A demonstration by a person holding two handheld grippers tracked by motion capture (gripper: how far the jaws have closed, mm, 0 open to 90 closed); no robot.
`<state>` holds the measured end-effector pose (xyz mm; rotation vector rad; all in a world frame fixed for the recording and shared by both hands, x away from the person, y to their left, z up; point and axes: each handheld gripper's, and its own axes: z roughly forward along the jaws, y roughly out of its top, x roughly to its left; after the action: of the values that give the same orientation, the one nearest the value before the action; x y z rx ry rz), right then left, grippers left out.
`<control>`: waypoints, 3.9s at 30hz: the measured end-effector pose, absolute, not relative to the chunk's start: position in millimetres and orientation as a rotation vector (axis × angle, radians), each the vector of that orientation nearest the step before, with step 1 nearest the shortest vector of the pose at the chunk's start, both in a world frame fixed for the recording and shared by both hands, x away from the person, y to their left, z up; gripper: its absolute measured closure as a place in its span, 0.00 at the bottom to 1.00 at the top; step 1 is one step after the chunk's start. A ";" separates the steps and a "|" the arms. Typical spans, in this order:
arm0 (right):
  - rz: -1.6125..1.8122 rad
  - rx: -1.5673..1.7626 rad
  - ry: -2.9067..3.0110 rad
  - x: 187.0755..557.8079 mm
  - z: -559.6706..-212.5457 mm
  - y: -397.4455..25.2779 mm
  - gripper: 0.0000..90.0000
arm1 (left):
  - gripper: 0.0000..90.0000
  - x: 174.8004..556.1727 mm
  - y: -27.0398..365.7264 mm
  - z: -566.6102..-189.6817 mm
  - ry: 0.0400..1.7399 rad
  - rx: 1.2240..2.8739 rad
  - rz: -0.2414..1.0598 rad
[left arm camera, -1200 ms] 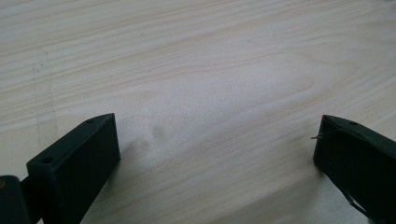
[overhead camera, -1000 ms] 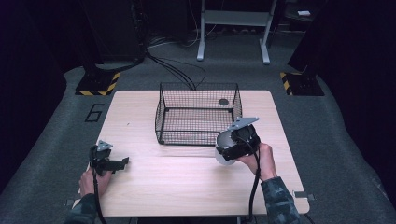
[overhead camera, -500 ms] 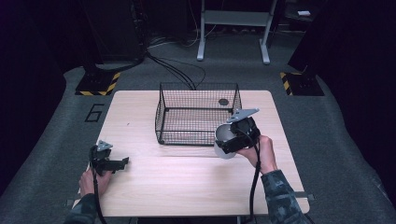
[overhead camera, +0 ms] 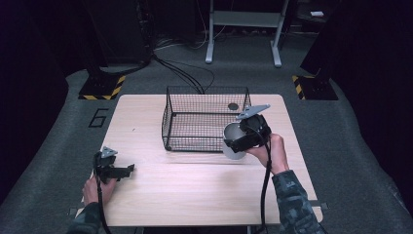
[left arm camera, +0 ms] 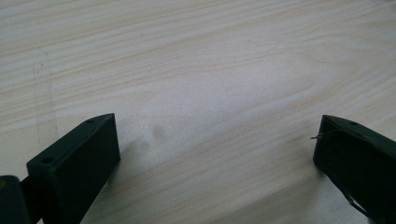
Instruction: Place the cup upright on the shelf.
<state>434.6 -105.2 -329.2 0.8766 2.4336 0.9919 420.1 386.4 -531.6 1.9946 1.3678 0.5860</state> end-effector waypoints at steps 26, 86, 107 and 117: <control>0.973 0.864 2.431 468.9 -307.9 -92.7 0.07 | 0.00 420.1 386.4 -531.6 1.368 1.995 0.586; 0.924 0.990 2.439 559.0 -333.2 -47.3 0.07 | 0.00 420.1 386.4 -531.7 1.368 1.995 0.583; 0.888 1.096 2.450 580.4 -369.2 -33.8 0.07 | 0.00 420.1 386.4 -531.6 1.368 1.995 0.586; 0.887 1.136 2.460 586.2 -383.0 -24.9 0.07 | 0.00 420.2 386.4 -531.7 1.367 1.995 0.583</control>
<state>586.2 -24.9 -383.0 1.1360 2.4601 0.8867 420.2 386.4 -531.7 1.9948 1.3670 0.5832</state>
